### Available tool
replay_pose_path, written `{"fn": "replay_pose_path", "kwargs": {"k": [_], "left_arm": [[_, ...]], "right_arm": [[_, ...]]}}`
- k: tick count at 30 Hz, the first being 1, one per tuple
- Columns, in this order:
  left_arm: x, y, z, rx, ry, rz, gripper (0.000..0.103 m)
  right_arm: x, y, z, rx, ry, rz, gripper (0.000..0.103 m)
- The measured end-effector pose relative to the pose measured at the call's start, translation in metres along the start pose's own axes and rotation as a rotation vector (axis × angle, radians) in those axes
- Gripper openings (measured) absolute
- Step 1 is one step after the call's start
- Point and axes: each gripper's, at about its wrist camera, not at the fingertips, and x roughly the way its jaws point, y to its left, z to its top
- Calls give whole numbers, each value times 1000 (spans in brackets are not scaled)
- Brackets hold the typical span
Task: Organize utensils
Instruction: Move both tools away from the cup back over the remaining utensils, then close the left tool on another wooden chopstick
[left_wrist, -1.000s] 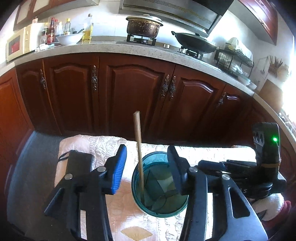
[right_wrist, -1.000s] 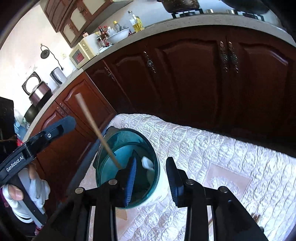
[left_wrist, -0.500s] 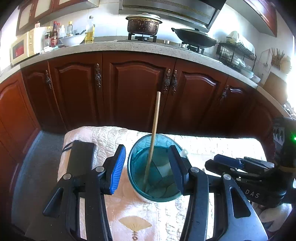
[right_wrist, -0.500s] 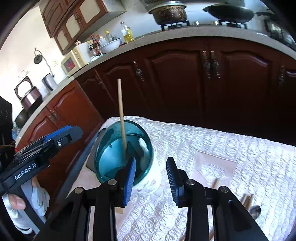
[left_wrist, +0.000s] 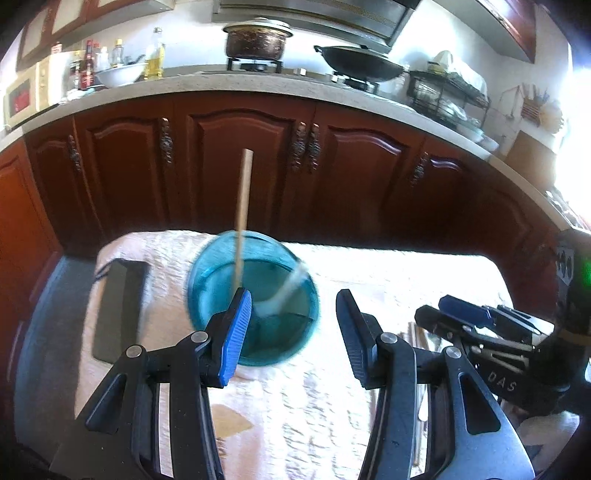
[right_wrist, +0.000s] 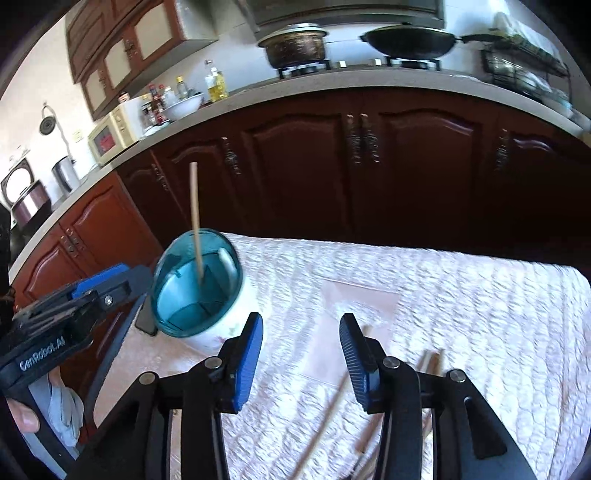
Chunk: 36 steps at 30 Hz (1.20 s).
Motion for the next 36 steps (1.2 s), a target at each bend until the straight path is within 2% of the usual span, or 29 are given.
{"fn": "replay_pose_path", "kwargs": {"k": [8, 21, 23, 29, 36], "left_arm": [[13, -30, -12, 10, 60, -69, 47], [38, -63, -30, 31, 153, -155, 47], [43, -66, -33, 35, 171, -166, 47], [55, -71, -45, 65, 204, -162, 47], [80, -73, -65, 72, 289, -173, 47]], "right_arm": [[-19, -41, -15, 84, 3, -62, 43], [-21, -86, -36, 157, 49, -123, 47], [-19, -95, -40, 166, 63, -138, 50], [-10, -123, -58, 210, 127, -173, 51], [13, -147, -80, 268, 201, -157, 51]]}}
